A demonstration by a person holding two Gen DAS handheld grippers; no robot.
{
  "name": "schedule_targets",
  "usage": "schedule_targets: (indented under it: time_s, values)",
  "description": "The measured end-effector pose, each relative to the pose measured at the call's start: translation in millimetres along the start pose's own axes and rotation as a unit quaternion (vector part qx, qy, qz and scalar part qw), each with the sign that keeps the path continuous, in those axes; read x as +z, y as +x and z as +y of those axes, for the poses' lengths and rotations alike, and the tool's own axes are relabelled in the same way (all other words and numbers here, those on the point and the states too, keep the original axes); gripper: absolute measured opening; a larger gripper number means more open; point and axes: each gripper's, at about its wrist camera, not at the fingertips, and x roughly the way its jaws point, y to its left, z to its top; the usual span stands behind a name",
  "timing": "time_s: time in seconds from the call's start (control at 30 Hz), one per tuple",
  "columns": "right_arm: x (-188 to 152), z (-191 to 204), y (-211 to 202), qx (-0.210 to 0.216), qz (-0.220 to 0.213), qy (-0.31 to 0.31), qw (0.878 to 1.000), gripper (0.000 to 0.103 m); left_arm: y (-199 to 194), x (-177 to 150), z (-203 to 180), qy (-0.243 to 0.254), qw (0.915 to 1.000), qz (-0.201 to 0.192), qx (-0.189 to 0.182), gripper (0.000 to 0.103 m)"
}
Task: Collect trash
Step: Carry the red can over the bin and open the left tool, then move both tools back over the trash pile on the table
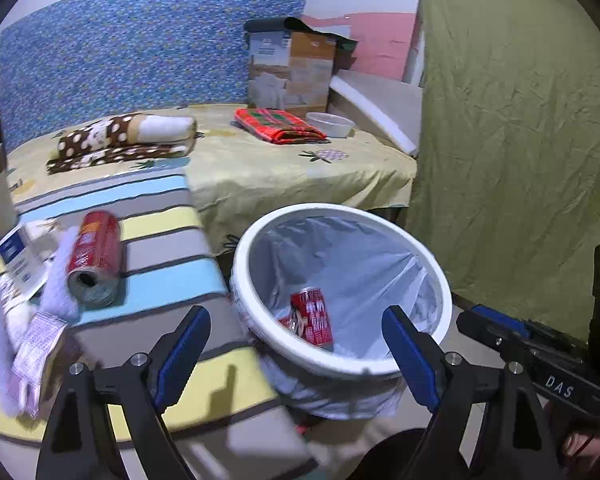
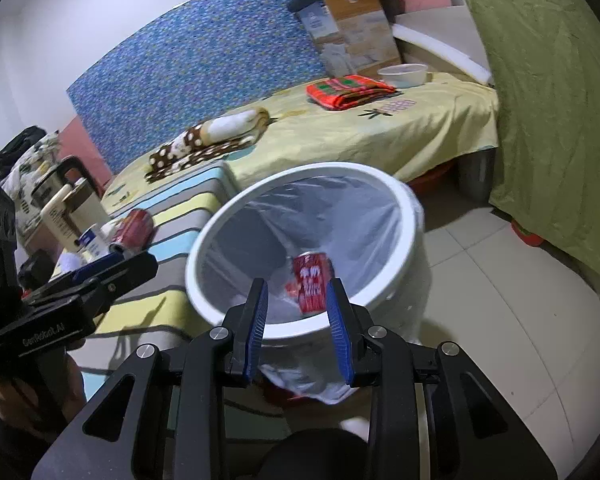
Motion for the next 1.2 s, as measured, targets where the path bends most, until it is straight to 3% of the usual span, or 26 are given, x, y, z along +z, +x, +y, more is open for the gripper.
schedule_targets:
  time_s: [0.7, 1.2]
  values:
    - [-17.7, 79.2, 2.8, 0.101, 0.04, -0.084, 0.991, 0.033, -85.8, -51.7, 71.8, -0.064, 0.9944, -0.007, 0.084, 0.069]
    - [-30.8, 126.7, 18.1, 0.137, 0.074, -0.117, 0.981, 0.033, -118.6, -74.3, 144.4, -0.129, 0.9785, -0.018, 0.16, 0.069]
